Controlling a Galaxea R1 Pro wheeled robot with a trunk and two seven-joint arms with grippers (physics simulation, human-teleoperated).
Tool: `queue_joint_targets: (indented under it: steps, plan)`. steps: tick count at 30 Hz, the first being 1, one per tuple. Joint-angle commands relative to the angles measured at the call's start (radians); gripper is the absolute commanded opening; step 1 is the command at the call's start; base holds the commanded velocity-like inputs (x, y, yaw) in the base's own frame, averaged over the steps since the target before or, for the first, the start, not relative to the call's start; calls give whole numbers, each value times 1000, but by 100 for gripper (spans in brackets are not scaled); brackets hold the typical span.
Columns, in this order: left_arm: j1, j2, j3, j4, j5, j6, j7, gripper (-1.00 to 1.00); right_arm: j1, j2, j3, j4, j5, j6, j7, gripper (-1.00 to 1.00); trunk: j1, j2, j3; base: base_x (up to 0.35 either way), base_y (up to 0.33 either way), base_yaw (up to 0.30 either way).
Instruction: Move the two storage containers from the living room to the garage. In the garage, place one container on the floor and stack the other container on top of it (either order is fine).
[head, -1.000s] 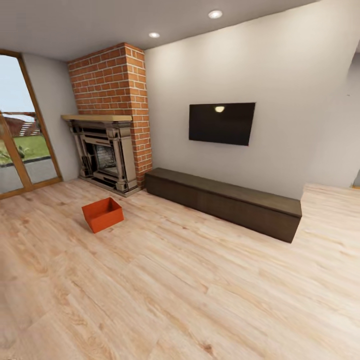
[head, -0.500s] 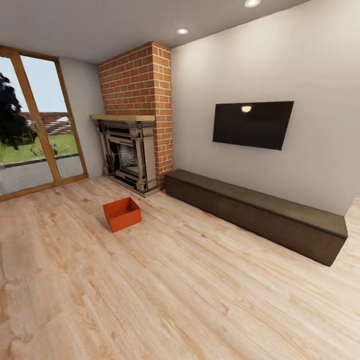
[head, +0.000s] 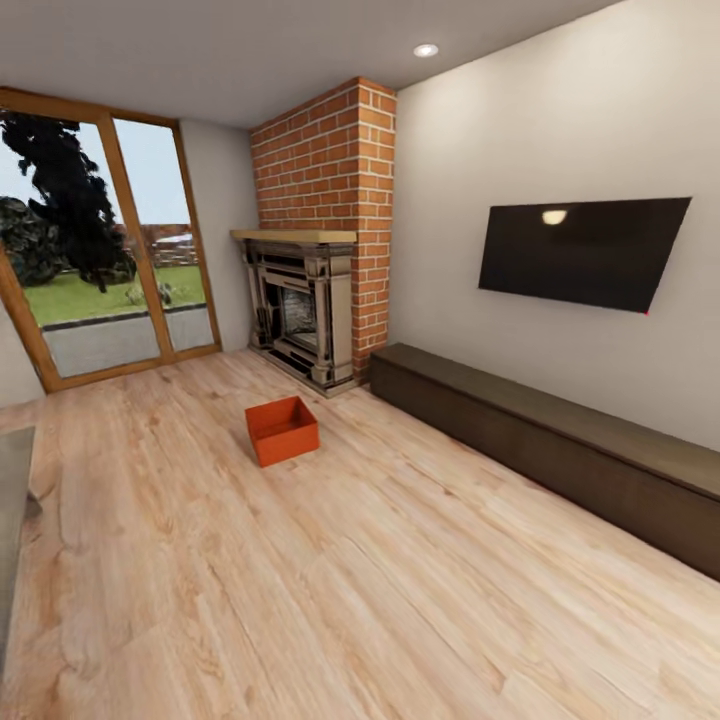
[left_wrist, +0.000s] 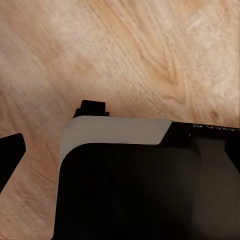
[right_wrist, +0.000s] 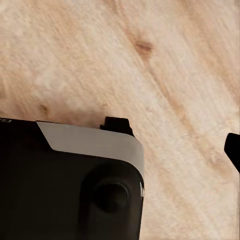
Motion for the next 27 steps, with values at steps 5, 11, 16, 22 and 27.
queue_joint_targets:
  steps: [5,11,16,22,27]
  plan:
    - [-1,0,0,2,9,-3,-5,100,-1,1,8,3,-9,-5,-1,100,1,-1,-1,319,0,269]
    - [-1,0,0,2,9,-3,-5,100,-1,0,8,3,-9,-5,-1,100,1,-1,-1,318,0,221]
    - [-1,0,0,2,9,-3,-5,100,-1,-1,8,3,-9,-5,-1,100,1,-1,-1,318,0,35]
    - [-1,0,0,2,9,-3,-6,100,-1,-1,8,3,-9,-5,-1,100,1,-1,-1,319,0,2]
    - [-1,0,0,2,9,-3,-6,100,-1,-1,8,3,-9,-5,-1,100,1,-1,-1,319,0,0]
